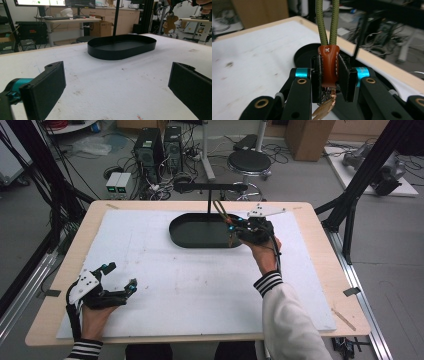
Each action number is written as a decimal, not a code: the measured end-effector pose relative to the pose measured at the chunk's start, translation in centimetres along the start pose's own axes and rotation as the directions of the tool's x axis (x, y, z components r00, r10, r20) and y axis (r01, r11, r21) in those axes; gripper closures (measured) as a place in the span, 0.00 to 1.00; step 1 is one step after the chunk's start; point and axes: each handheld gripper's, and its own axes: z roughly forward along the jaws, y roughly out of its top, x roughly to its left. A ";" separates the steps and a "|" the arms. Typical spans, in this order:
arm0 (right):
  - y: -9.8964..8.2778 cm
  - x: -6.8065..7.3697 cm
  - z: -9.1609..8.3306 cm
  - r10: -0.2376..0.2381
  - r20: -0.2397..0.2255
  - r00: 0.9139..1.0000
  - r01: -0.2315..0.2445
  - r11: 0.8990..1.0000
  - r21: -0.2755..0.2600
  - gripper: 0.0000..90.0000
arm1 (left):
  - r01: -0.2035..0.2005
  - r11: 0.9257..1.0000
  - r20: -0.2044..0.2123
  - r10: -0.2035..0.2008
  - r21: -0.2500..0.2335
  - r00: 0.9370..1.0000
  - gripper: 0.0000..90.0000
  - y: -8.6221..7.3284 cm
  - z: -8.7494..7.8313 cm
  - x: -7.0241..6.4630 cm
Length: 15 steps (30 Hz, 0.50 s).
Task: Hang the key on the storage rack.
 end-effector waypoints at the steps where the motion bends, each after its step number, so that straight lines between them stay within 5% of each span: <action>1: 0.0 0.0 0.0 0.000 0.000 1.000 0.000 1.000 0.000 0.83 | 0.000 1.000 0.000 0.000 0.000 1.000 0.02 0.0 0.0 0.0; 3: 0.2 -0.5 -0.3 0.006 0.059 0.998 -0.005 1.000 -0.017 0.83 | 0.000 1.000 0.000 0.000 0.000 1.000 0.02 0.0 0.0 0.0; 7: 0.4 -1.0 -0.5 0.025 0.106 0.994 -0.021 0.999 -0.033 0.83 | 0.001 1.000 0.002 -0.001 0.001 1.000 0.02 0.0 0.0 0.0; 15: 0.1 -2.0 -0.3 0.061 0.229 0.972 -0.046 0.997 -0.068 0.83 | 0.000 1.000 0.002 0.000 0.000 1.000 0.02 0.0 0.0 0.0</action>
